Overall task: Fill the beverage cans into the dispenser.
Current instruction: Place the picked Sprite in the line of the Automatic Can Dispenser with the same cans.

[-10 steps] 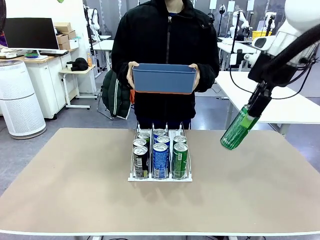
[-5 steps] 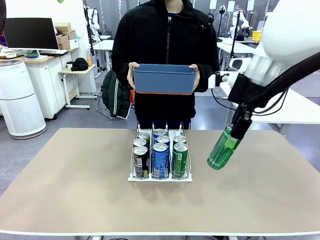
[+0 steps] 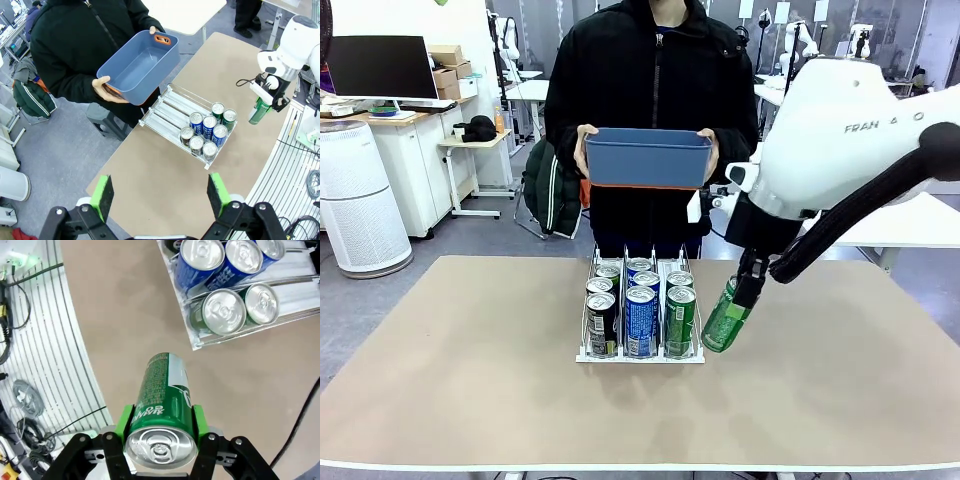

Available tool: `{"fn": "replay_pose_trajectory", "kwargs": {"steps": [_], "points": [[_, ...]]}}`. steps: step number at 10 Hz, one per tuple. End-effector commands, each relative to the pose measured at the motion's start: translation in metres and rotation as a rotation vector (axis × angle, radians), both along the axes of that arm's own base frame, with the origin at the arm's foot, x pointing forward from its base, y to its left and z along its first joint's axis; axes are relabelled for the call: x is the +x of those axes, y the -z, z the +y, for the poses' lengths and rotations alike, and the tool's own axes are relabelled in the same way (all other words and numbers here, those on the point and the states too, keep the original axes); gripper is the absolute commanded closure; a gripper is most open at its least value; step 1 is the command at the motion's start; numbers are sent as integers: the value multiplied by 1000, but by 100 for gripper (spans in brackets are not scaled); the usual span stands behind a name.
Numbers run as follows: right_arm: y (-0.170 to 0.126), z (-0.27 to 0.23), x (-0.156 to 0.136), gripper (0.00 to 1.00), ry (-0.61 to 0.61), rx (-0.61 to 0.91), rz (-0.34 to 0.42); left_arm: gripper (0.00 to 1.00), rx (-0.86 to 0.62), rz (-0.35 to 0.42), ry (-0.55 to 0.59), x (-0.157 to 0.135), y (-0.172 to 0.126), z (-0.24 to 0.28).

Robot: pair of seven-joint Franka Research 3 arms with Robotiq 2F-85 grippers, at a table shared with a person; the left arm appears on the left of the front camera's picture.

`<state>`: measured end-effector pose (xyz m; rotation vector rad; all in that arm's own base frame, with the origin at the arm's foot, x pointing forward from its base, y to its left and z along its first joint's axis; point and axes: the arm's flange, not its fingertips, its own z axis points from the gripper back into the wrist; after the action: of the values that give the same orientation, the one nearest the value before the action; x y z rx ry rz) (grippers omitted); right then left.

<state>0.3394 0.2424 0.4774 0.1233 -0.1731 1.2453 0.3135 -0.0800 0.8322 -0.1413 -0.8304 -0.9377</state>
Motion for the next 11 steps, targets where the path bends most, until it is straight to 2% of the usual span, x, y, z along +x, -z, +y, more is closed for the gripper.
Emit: {"fn": "replay_pose_trajectory", "kwargs": {"steps": [1,2,3,6,8,11], "points": [[3,10,0,42,12,5,-7,0,-2,-3,-4,1,1,1],[3,10,10,42,-31,1,52,0,-2,-3,-4,1,1,1],[4,4,2,42,-4,1,-1,0,-2,-3,-4,1,1,1],[10,5,5,42,-8,-1,18,0,-2,-3,-4,1,1,1],[16,11,7,42,-8,5,-41,0,-2,-3,-4,1,1,1],[22,22,5,42,-46,6,-54,0,-2,-3,-4,1,1,1]]}}
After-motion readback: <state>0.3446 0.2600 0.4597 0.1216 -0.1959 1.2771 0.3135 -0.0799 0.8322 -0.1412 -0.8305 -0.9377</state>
